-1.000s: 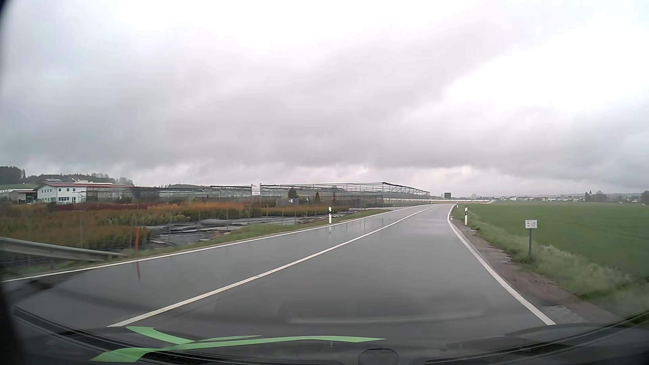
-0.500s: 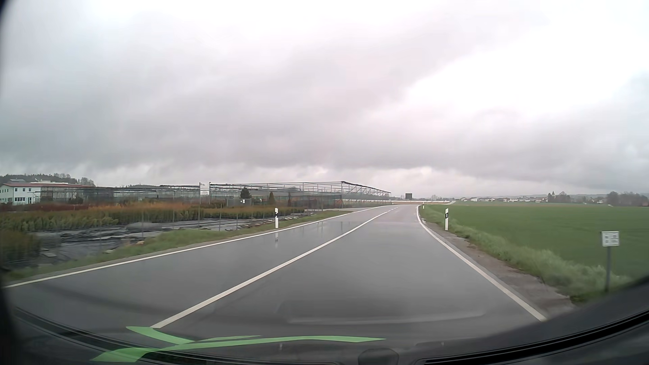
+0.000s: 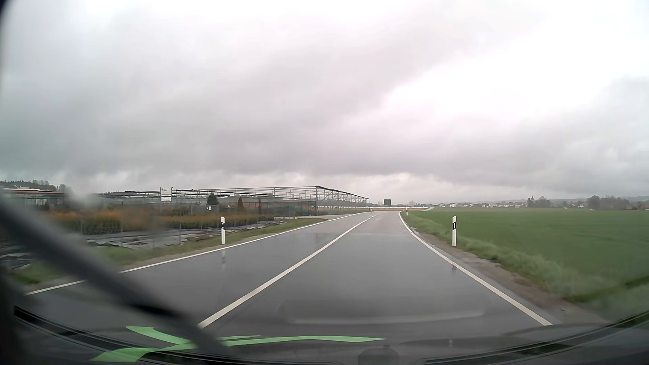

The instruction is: Follow the waypoints while adhering to traffic rules and regulations

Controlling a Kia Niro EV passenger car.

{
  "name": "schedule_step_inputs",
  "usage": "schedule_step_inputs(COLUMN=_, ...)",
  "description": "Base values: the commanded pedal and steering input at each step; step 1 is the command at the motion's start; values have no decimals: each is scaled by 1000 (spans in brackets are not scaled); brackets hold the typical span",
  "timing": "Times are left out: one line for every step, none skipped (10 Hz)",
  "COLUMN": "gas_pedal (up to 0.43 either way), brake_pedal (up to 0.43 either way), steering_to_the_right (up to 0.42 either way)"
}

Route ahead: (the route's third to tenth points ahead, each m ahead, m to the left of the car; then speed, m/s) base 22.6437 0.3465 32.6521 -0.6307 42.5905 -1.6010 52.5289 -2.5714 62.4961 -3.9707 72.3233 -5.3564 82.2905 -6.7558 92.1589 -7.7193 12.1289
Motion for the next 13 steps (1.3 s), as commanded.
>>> schedule_step_inputs(gas_pedal=350, brake_pedal=0, steering_to_the_right=34)
schedule_step_inputs(gas_pedal=350, brake_pedal=0, steering_to_the_right=29)
schedule_step_inputs(gas_pedal=350, brake_pedal=0, steering_to_the_right=24)
schedule_step_inputs(gas_pedal=350, brake_pedal=0, steering_to_the_right=23)
schedule_step_inputs(gas_pedal=358, brake_pedal=0, steering_to_the_right=23)
schedule_step_inputs(gas_pedal=358, brake_pedal=0, steering_to_the_right=23)
schedule_step_inputs(gas_pedal=358, brake_pedal=0, steering_to_the_right=23)
schedule_step_inputs(gas_pedal=358, brake_pedal=0, steering_to_the_right=17)
schedule_step_inputs(gas_pedal=378, brake_pedal=0, steering_to_the_right=13)
schedule_step_inputs(gas_pedal=378, brake_pedal=0, steering_to_the_right=12)
schedule_step_inputs(gas_pedal=378, brake_pedal=0, steering_to_the_right=12)
schedule_step_inputs(gas_pedal=390, brake_pedal=0, steering_to_the_right=12)
schedule_step_inputs(gas_pedal=390, brake_pedal=0, steering_to_the_right=12)
